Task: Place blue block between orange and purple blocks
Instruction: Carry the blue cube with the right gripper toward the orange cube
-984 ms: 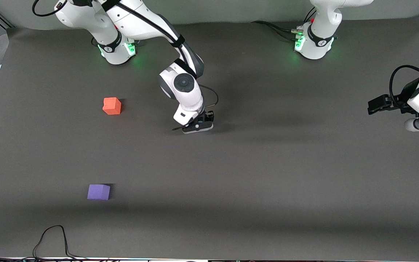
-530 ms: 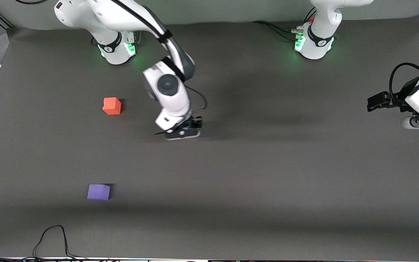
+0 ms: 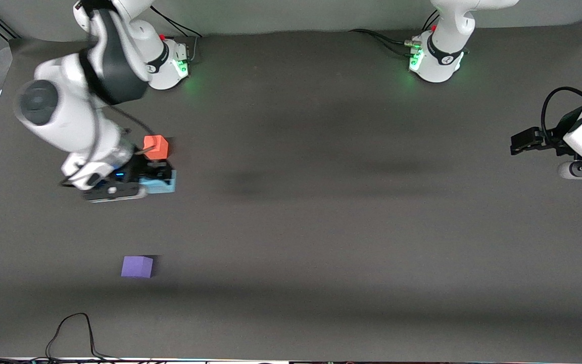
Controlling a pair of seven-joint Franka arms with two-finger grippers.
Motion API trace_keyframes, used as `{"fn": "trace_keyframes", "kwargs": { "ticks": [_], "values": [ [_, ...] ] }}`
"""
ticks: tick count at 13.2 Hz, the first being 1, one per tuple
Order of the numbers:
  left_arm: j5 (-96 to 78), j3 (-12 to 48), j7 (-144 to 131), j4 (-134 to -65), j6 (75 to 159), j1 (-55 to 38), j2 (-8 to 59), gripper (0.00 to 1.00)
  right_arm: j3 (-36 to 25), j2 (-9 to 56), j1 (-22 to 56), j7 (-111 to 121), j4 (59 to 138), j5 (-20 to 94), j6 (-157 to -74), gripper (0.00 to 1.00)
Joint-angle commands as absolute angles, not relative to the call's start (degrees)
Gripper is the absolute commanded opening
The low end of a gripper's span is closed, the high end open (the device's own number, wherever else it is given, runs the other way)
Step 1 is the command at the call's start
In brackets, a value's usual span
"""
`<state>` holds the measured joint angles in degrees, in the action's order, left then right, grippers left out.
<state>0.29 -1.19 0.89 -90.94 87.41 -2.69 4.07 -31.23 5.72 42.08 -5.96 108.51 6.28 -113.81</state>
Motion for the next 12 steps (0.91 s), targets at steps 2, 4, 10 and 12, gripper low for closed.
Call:
{"fn": "trace_keyframes", "kwargs": {
  "ticks": [2,4,10,12],
  "values": [
    [-0.1,-1.8,1.8,-89.5,86.2,-3.2,4.6,1.00,-38.2,6.6,42.8,4.5,117.8,9.0,-122.1,0.36],
    [0.1,-1.8,1.8,-89.6,86.4,-3.3,4.7,1.00,-39.2,7.6,42.5,9.2,126.3,9.1,-134.1,0.37],
    [0.1,-1.8,1.8,-89.6,87.1,-3.1,4.7,1.00,-38.7,18.5,43.0,21.2,136.1,24.4,-154.4,0.37],
    [0.1,-1.8,1.8,-89.6,87.4,-3.2,4.7,1.00,-38.5,22.7,43.0,32.3,135.9,36.5,-156.3,0.37]
  ]
}}
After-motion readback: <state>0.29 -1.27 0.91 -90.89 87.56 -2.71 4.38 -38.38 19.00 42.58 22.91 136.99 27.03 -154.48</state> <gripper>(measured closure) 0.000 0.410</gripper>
